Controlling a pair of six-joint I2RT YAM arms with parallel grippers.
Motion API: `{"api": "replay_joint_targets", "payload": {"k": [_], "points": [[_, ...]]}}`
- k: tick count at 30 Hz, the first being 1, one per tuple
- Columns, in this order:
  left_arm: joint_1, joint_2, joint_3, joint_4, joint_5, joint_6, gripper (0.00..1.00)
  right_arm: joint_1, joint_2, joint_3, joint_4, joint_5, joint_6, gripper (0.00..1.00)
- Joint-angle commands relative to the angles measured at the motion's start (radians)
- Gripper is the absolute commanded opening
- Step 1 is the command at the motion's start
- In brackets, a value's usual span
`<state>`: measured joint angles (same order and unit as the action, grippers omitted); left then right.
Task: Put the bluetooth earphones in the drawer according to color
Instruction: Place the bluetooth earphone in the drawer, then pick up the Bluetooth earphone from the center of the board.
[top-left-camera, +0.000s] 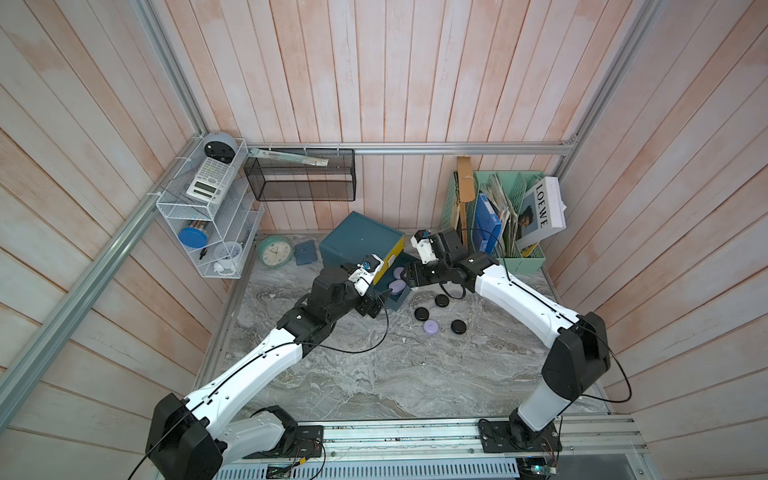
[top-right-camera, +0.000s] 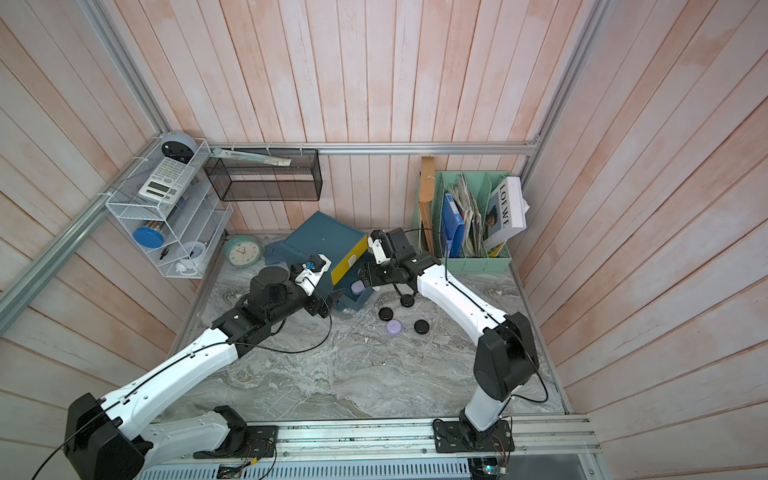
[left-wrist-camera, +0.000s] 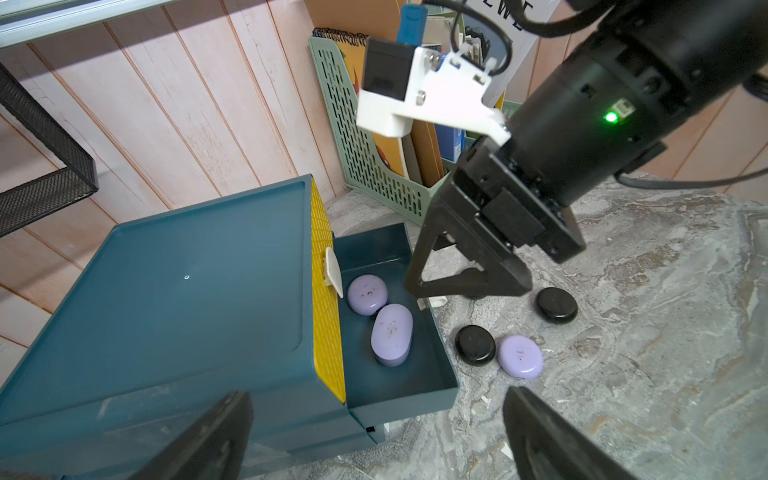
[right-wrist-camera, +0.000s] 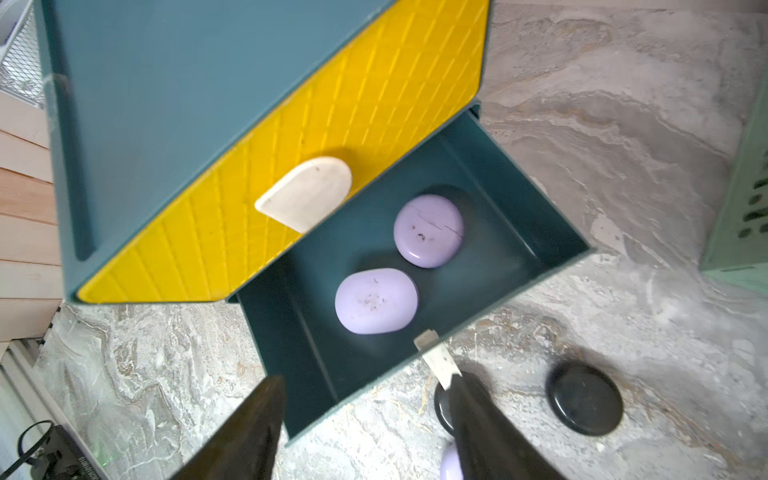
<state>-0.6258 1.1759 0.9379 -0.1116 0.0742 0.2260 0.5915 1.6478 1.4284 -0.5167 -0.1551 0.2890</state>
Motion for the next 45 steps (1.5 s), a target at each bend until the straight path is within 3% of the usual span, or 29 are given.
{"api": "replay_joint_targets", "payload": {"k": [1, 9, 23, 32, 45], "points": [[-0.021, -0.002, -0.026, 0.028, 0.018, 0.030, 1.00, 0.002, -0.073, -0.101, 0.075, 0.094, -0.010, 0.70], [-0.093, 0.005, -0.043, 0.012, 0.047, 0.091, 1.00, -0.013, -0.178, -0.228, 0.036, 0.138, -0.020, 0.70], [-0.212, 0.059, -0.051, -0.027, 0.056, 0.151, 1.00, -0.013, -0.221, -0.416, -0.037, 0.119, 0.064, 0.71], [-0.271, 0.075, -0.087, 0.011, 0.061, 0.184, 1.00, -0.012, -0.087, -0.382, -0.137, 0.077, 0.026, 0.71], [-0.309, 0.106, -0.108, -0.013, 0.046, 0.258, 1.00, -0.012, -0.001, -0.373, -0.072, 0.051, 0.038, 0.71]]}}
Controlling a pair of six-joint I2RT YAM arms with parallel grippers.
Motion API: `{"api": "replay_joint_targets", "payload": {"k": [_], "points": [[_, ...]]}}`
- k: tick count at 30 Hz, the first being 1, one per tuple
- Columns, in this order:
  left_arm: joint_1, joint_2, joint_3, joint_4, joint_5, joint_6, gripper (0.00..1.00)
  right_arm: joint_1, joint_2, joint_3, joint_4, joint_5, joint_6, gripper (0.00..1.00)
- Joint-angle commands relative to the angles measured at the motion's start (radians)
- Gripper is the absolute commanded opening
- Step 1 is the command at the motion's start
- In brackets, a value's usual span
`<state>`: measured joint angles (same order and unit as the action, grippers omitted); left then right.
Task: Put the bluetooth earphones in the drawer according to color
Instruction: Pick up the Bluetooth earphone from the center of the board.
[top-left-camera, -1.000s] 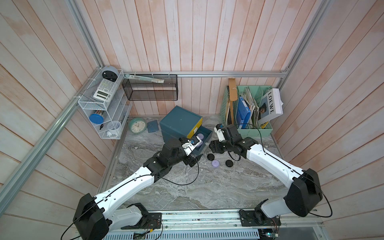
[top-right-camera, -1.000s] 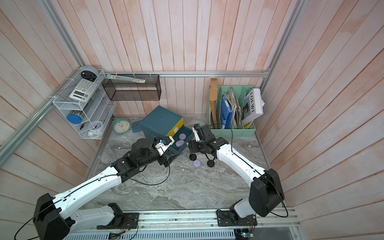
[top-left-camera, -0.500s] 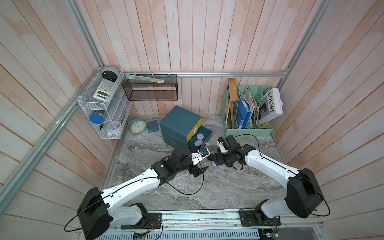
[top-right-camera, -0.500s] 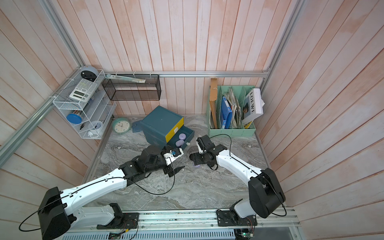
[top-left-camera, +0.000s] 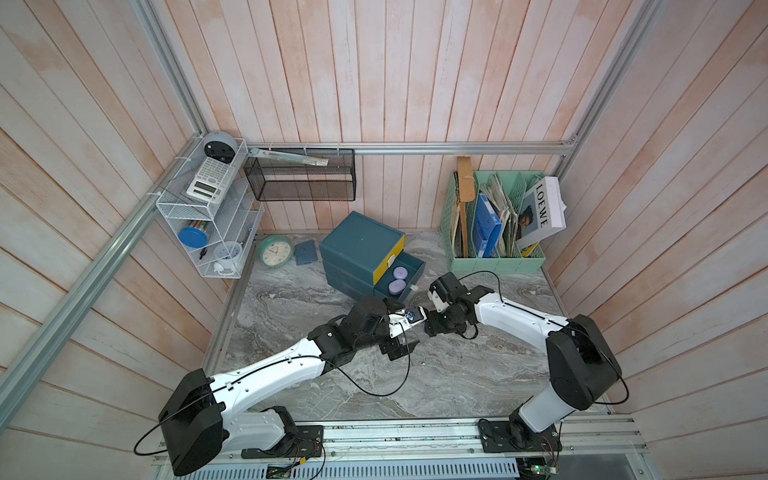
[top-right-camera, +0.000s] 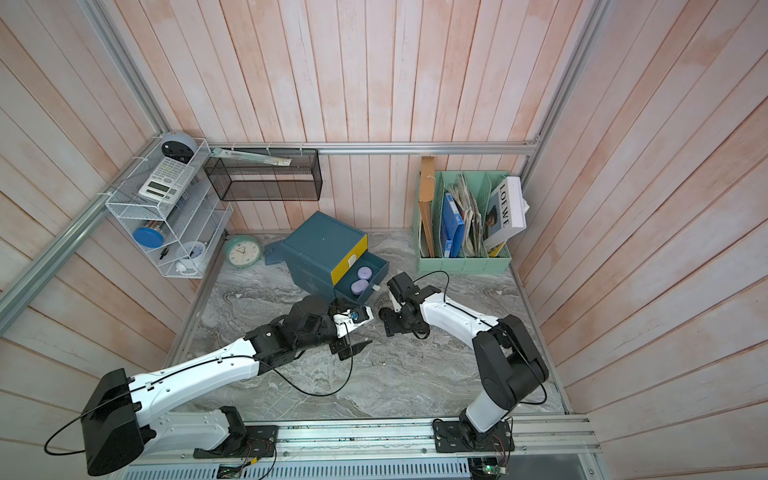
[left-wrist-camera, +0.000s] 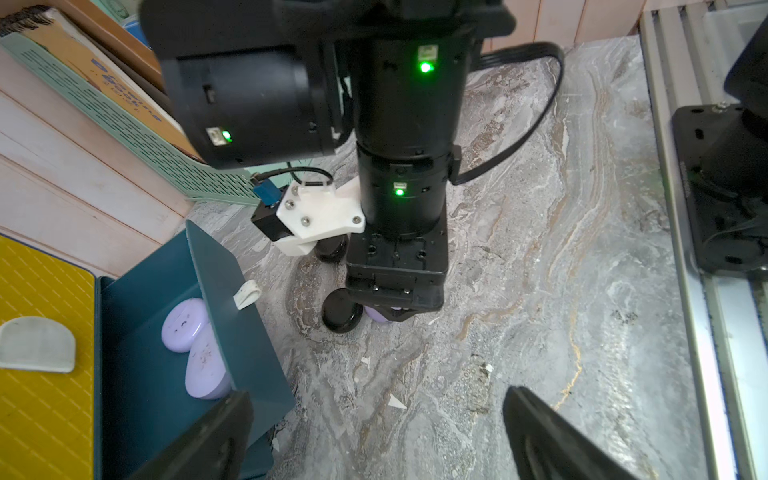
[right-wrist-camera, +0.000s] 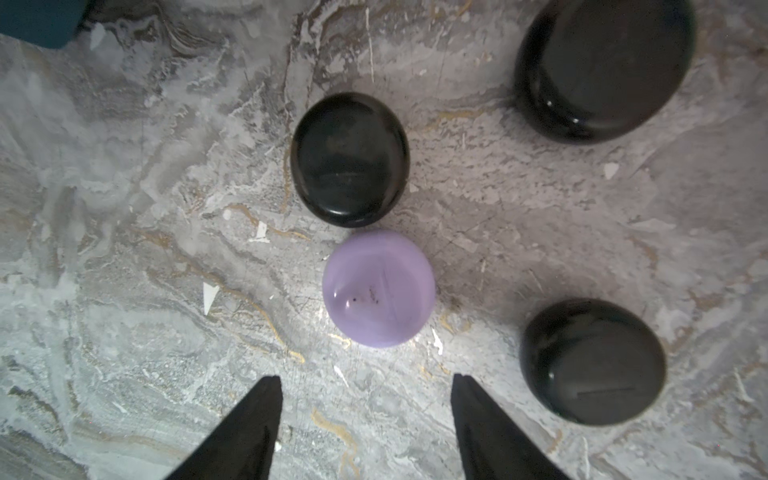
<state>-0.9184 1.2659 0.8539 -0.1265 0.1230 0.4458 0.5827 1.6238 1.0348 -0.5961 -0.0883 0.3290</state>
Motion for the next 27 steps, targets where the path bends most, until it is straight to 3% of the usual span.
{"api": "replay_joint_targets", "payload": {"k": [1, 27], "points": [[-0.017, 0.023, -0.022, 0.000, -0.003, 0.039, 1.00, -0.004, 0.028, 0.022, 0.011, -0.019, -0.001, 0.71], [-0.023, 0.091, -0.031, -0.004, -0.055, 0.052, 1.00, -0.003, 0.133, 0.066, 0.024, -0.023, 0.006, 0.70]]}}
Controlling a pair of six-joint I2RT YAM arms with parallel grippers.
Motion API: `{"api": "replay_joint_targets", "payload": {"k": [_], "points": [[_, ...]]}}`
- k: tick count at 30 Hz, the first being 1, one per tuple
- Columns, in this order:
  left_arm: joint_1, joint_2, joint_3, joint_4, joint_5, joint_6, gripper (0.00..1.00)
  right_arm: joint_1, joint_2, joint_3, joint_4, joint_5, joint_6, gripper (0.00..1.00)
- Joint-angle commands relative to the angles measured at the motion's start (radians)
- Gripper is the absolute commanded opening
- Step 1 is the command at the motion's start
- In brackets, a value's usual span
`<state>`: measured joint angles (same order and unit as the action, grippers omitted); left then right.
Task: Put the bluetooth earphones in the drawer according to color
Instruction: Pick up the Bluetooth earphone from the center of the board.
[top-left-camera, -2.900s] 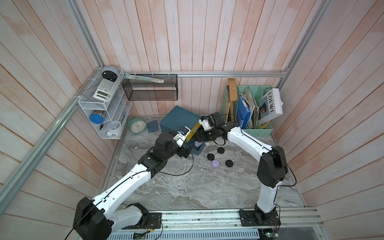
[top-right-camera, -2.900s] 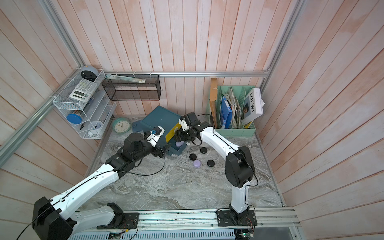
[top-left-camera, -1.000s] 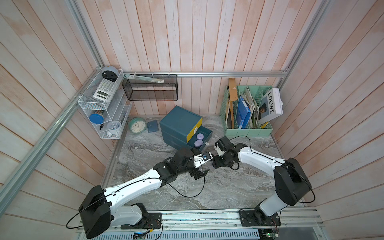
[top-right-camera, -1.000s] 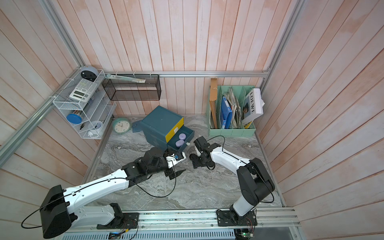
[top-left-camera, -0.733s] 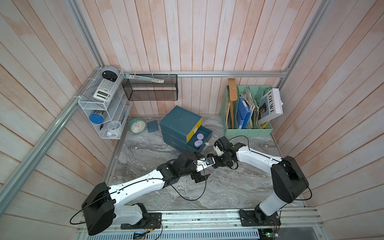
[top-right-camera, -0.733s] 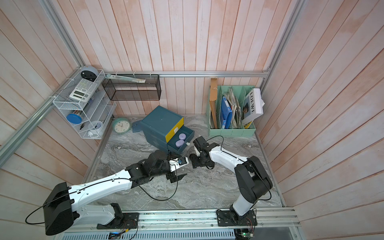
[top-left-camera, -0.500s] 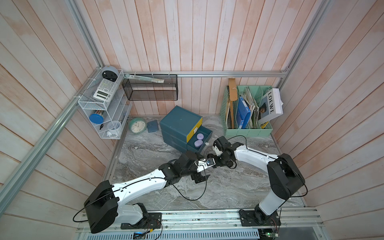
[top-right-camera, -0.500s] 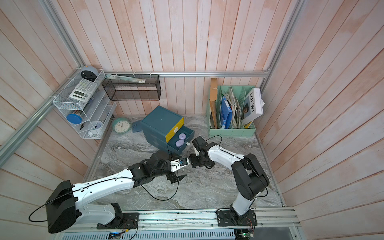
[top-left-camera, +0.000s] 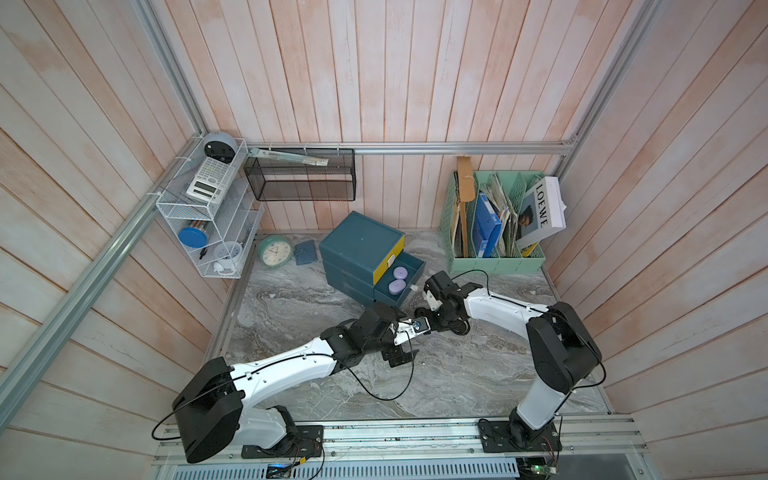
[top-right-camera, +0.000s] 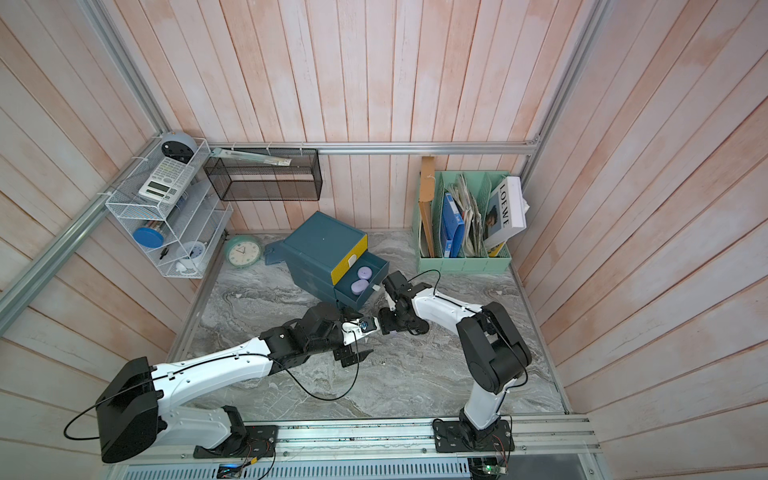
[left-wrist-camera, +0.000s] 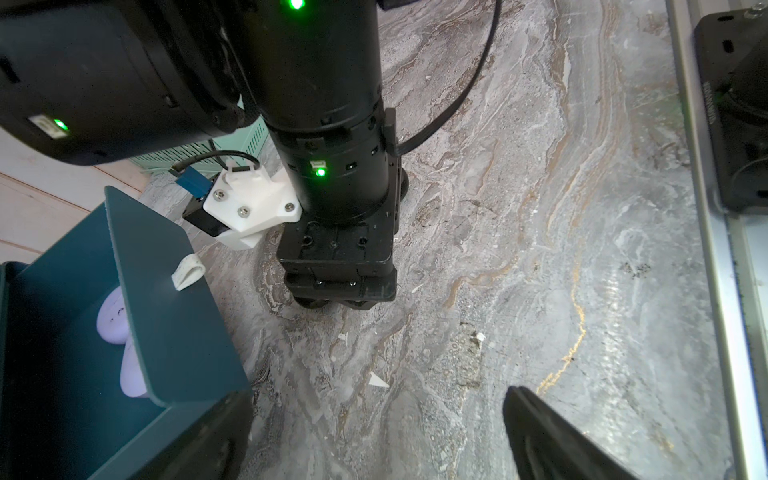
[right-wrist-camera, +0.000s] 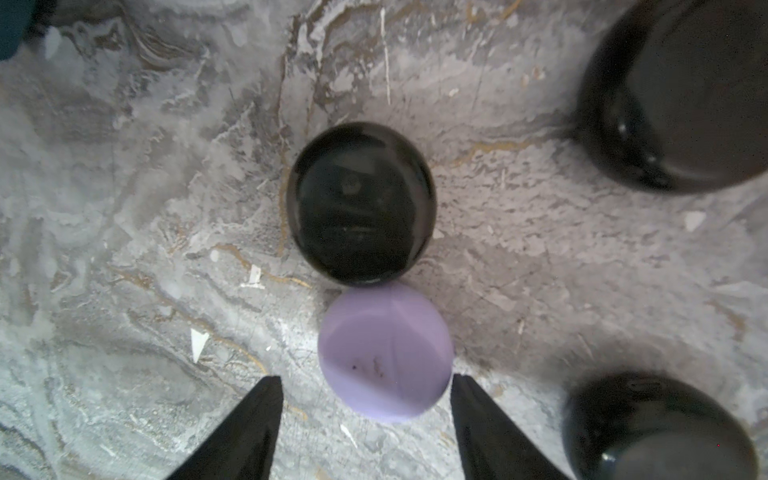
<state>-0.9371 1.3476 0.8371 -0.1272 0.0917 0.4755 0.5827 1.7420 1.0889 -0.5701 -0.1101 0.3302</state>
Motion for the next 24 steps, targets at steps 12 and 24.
{"api": "replay_joint_targets", "payload": {"k": [12, 24], "points": [[-0.004, 0.025, 0.001, -0.019, -0.054, 0.030, 1.00, -0.004, 0.055, 0.033, -0.013, 0.009, 0.001, 0.70], [-0.008, 0.033, 0.012, -0.037, -0.062, 0.031, 1.00, -0.004, 0.090, 0.041, -0.010, 0.010, 0.003, 0.70]]}}
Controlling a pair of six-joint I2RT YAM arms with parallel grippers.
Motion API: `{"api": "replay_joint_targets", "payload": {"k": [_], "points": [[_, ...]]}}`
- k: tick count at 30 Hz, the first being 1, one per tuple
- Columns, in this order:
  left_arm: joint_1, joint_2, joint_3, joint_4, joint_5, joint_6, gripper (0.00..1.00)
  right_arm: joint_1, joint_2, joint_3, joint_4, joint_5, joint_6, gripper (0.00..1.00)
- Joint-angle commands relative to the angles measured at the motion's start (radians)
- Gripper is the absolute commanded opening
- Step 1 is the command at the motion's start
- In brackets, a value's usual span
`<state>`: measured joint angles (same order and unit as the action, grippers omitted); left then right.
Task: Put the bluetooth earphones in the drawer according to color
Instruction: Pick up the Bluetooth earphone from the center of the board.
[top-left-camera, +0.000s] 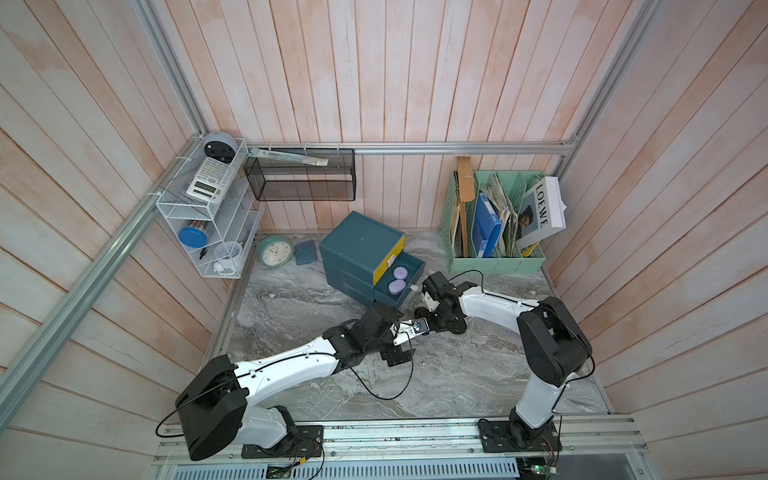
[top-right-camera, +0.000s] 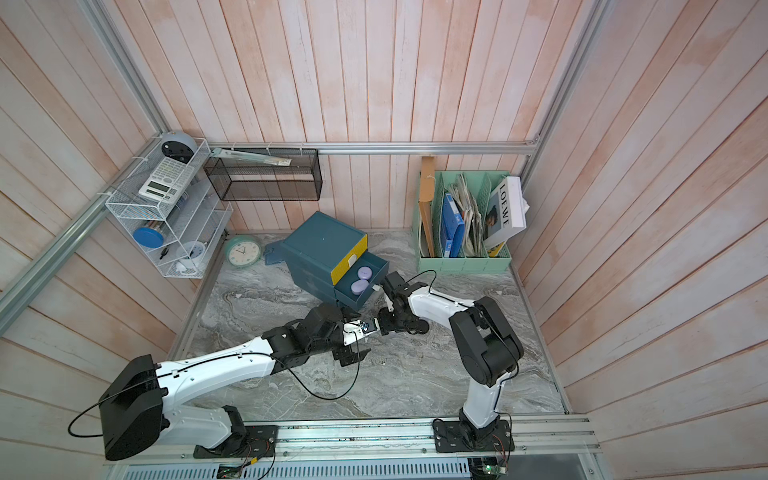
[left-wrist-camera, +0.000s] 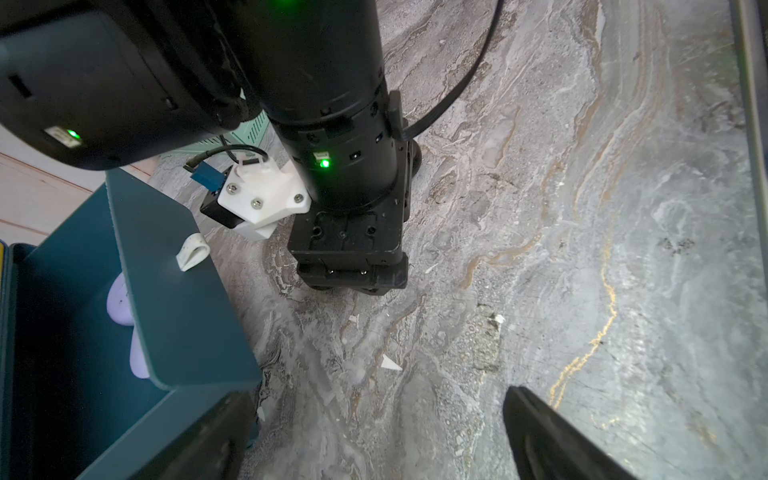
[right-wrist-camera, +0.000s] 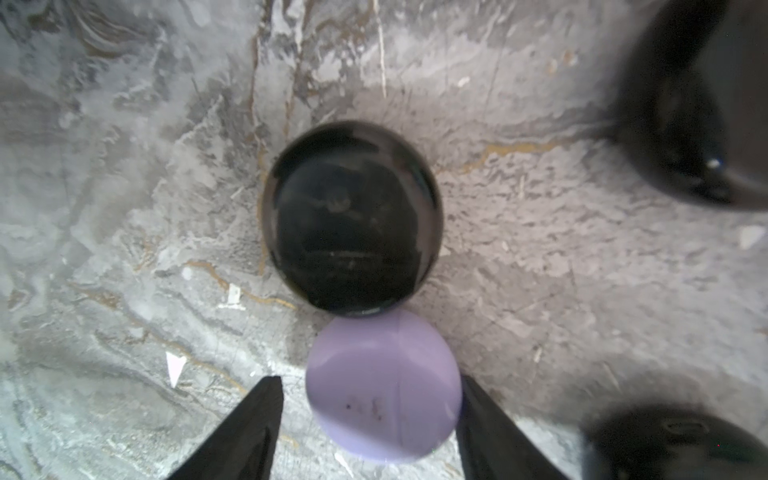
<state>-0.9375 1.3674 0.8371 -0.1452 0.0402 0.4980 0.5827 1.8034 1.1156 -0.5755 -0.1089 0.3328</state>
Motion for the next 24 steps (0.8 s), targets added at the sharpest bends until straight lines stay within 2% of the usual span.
{"api": "replay_joint_targets", "payload": {"k": [1, 14, 24], "points": [[-0.007, 0.010, 0.010, -0.018, -0.014, 0.008, 1.00, -0.004, 0.028, 0.013, -0.004, 0.011, -0.001, 0.70], [-0.006, 0.011, 0.018, -0.019, -0.026, 0.003, 1.00, -0.004, 0.022, 0.009, -0.006, 0.027, 0.001, 0.62], [-0.006, 0.005, 0.022, -0.019, -0.036, -0.003, 1.00, -0.004, -0.010, 0.004, -0.007, 0.057, 0.006, 0.47]]}}
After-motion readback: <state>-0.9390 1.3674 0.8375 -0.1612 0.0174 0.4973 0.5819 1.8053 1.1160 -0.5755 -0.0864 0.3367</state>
